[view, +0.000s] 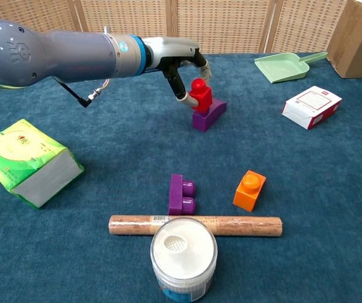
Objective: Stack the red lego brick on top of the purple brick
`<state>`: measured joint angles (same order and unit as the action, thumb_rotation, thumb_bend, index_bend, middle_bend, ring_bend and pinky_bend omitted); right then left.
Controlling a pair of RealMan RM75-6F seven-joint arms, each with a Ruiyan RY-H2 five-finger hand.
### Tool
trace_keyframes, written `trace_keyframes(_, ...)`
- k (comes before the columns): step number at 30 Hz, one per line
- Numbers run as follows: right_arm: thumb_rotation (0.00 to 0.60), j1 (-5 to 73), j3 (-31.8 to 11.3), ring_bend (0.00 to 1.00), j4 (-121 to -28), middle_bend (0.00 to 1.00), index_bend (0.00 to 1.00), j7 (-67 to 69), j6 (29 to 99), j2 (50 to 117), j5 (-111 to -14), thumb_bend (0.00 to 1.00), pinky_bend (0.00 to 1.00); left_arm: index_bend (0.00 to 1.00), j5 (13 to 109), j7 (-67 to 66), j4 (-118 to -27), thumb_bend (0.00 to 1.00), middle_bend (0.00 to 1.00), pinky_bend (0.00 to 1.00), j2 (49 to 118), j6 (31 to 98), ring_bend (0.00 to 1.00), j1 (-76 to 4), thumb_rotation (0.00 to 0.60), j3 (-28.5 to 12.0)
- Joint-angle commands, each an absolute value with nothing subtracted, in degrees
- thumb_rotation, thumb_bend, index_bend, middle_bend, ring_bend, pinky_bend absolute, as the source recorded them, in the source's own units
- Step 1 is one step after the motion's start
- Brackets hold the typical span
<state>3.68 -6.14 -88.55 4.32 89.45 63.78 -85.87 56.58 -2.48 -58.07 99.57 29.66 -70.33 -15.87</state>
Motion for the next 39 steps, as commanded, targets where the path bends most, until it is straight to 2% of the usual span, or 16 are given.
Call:
trace_keyframes(1, 0.6, 3.6, -6.1, 0.05, -88.4, 0.18, 0.3, 4.6, 89.5, 63.8, -85.8, 0.21, 0.23, 0.51, 56.7, -2.5, -57.7, 0.37, 0.19, 0.0, 99.8, 29.5, 0.1, -70.7, 0.6, -16.0)
trace_keyframes(39, 0.6, 3.1, -6.4, 0.05, -87.5, 0.18, 0.3, 5.3, 89.2, 63.8, -85.3, 0.21, 0.23, 0.5, 57.8, -0.1, -52.2, 0.37, 0.18, 0.0, 102.7, 27.5, 0.1, -72.4, 0.6, -16.7)
